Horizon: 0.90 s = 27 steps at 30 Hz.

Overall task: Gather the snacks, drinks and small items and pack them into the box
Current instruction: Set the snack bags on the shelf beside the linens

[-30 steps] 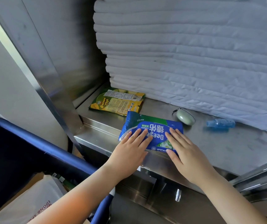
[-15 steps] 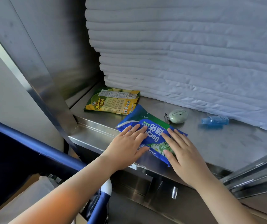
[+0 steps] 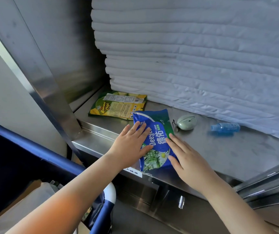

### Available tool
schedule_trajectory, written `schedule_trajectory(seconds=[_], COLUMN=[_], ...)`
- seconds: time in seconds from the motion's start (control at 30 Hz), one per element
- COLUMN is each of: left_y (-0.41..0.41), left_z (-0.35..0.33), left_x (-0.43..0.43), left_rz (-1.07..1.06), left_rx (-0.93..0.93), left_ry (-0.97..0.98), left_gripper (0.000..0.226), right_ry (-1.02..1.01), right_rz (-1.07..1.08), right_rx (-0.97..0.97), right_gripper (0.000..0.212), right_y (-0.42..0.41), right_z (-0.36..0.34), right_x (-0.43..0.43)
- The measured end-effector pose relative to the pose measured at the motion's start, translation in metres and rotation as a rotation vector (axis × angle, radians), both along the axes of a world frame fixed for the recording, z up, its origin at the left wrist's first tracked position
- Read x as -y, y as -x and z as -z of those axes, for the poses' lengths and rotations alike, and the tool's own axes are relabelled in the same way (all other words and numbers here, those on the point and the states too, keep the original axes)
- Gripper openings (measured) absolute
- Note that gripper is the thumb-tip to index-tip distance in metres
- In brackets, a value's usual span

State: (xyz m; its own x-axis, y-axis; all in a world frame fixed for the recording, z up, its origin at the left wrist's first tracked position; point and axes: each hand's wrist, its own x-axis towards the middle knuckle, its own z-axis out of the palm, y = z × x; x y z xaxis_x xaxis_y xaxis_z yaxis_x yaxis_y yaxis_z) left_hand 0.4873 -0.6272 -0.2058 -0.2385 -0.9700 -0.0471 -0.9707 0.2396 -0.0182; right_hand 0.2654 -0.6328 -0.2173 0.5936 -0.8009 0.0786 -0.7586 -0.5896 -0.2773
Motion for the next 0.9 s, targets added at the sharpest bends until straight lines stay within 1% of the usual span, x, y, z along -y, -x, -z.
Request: schedule_trajectory(seconds=[0.07,0.13,0.2,0.27,0.4,0.43,0.57,0.6,0.67,0.73,0.8,0.9], left_y=[0.004,0.011,0.015,0.013,-0.002,-0.005,-0.02,-0.025,-0.036,-0.046,-0.056,-0.063], left_z=[0.0,0.002,0.004,0.005,0.004,0.004,0.0,-0.002,-0.006,-0.008,-0.008,-0.003], left_x=[-0.006,-0.016,-0.026,-0.031,-0.031,-0.03,-0.024,-0.023,-0.022,-0.023,-0.027,-0.032], left_rz=[0.006,0.028,0.047,0.069,0.141,0.157,0.219,0.235,0.251,0.25,0.231,0.132], left_rx=[-0.013,-0.061,-0.106,-0.103,-0.025,0.003,0.072,0.075,0.058,0.03,-0.002,-0.012], left_ry=[0.026,0.033,0.018,0.025,-0.01,-0.014,-0.025,-0.022,-0.025,-0.03,-0.006,0.037], left_gripper=[0.063,0.061,0.065,0.073,0.091,0.093,0.083,0.079,0.071,0.062,0.056,0.059], right_ry=[0.007,0.057,0.109,0.115,0.141,0.146,0.189,0.188,0.135,0.055,0.032,0.133], right_rz=[0.034,0.09,0.149,0.19,0.193,0.183,0.075,0.026,-0.074,-0.11,-0.08,0.017], right_rx=[0.003,-0.002,-0.038,-0.062,-0.077,-0.067,0.027,0.02,-0.061,-0.105,-0.136,-0.239], right_gripper=[0.057,0.056,0.062,0.067,0.05,0.047,0.032,0.035,0.05,0.059,0.063,0.068], right_y=[-0.005,-0.012,-0.022,-0.028,-0.033,-0.033,-0.029,-0.029,-0.03,-0.035,-0.041,-0.056], right_z=[0.005,0.005,0.0,-0.004,-0.007,-0.008,-0.016,-0.016,-0.016,-0.011,-0.006,-0.003], right_x=[-0.006,-0.013,-0.017,-0.017,-0.013,-0.012,0.01,0.018,0.031,0.036,0.033,0.02])
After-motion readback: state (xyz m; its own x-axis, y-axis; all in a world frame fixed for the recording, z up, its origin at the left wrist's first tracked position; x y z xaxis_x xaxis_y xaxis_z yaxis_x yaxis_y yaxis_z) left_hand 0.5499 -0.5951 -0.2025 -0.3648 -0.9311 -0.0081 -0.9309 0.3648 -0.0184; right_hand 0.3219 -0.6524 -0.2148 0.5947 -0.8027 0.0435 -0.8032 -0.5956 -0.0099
